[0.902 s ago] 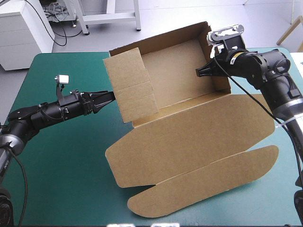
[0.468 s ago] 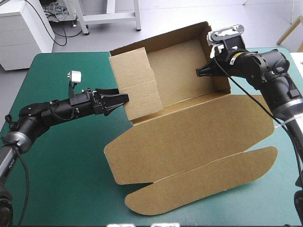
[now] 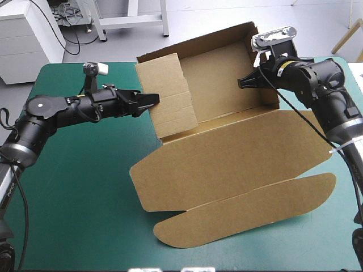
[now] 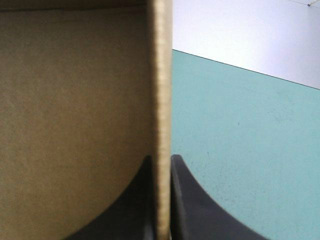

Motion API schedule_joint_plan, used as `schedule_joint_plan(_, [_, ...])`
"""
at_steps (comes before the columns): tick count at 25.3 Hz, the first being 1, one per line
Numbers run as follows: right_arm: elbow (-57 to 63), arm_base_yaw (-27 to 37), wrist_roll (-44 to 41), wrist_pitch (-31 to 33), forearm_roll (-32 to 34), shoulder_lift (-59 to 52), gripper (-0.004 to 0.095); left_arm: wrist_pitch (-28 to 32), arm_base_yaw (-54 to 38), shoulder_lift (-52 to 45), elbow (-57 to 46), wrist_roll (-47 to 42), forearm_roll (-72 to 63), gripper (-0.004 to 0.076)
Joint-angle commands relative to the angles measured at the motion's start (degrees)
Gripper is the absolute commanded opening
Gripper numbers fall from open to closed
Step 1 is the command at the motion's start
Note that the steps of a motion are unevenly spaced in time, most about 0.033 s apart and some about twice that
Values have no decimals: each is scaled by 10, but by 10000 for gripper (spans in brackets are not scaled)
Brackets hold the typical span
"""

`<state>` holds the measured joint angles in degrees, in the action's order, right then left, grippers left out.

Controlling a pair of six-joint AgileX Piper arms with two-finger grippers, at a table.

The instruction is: Fold the box

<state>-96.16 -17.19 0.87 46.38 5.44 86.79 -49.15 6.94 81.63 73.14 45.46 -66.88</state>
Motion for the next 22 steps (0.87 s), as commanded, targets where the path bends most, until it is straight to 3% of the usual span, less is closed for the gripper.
schedule_joint_plan(1, [-16,1,-23,-60,7,-25,-7,71,67,-12,84,-196,193,619])
schedule_joint_plan(8, [-16,1,-52,-92,27,-25,-6,62,186,40,223,-525,573,572])
schedule_joint_plan(12, [-16,1,-79,-99,42,-25,-6,97,247,61,247,-696,735,522])
schedule_joint_plan(19, [-16,1,-100,-112,45,-25,-8,100,296,74,247,-861,889,487])
schedule_joint_plan(21, [-16,1,-105,-119,45,-25,-7,120,296,74,247,-888,890,427])
schedule_joint_plan(22, [-16,1,-107,-119,46,-25,-8,123,296,74,247,-894,887,358])
